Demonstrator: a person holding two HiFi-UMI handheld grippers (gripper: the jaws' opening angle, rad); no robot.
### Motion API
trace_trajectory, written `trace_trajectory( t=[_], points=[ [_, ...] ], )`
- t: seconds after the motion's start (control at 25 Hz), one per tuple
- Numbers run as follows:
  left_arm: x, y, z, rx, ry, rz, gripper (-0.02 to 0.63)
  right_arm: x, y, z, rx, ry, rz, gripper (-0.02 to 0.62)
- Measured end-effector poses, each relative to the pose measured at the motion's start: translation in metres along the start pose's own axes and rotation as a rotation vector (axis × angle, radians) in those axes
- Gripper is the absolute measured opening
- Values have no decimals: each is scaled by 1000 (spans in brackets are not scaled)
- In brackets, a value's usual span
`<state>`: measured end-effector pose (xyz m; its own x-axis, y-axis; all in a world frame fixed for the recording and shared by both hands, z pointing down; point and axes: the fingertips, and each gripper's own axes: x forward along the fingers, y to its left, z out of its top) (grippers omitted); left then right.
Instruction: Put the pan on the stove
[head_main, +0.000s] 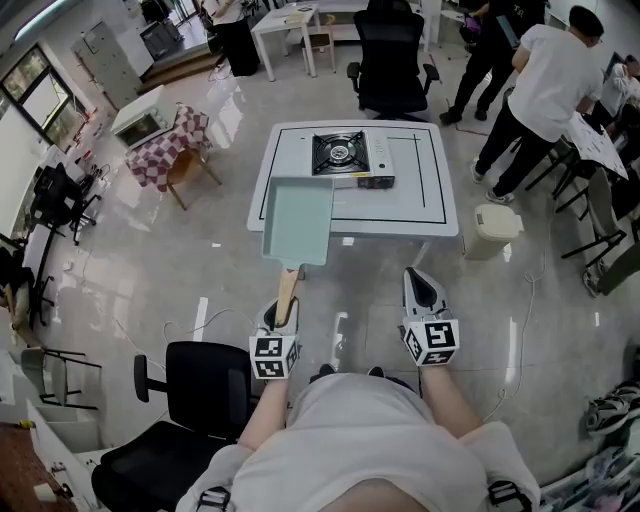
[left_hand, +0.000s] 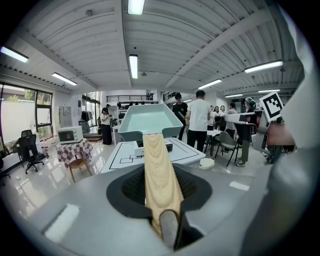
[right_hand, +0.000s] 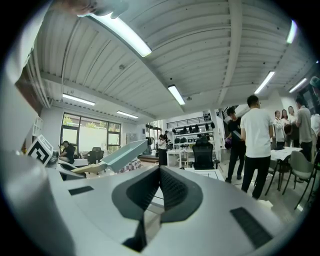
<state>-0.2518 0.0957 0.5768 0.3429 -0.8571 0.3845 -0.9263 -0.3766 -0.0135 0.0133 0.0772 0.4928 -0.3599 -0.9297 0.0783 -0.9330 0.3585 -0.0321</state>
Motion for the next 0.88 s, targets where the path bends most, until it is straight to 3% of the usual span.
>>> trace_trajectory(
  t=[0.4, 0.88],
  points=[
    [17, -24, 6, -23, 4, 29, 106, 7, -31, -4, -8, 9, 48, 8],
    [77, -8, 31, -27, 0, 14, 107, 62, -63, -1, -37, -13, 41, 8]
  ],
)
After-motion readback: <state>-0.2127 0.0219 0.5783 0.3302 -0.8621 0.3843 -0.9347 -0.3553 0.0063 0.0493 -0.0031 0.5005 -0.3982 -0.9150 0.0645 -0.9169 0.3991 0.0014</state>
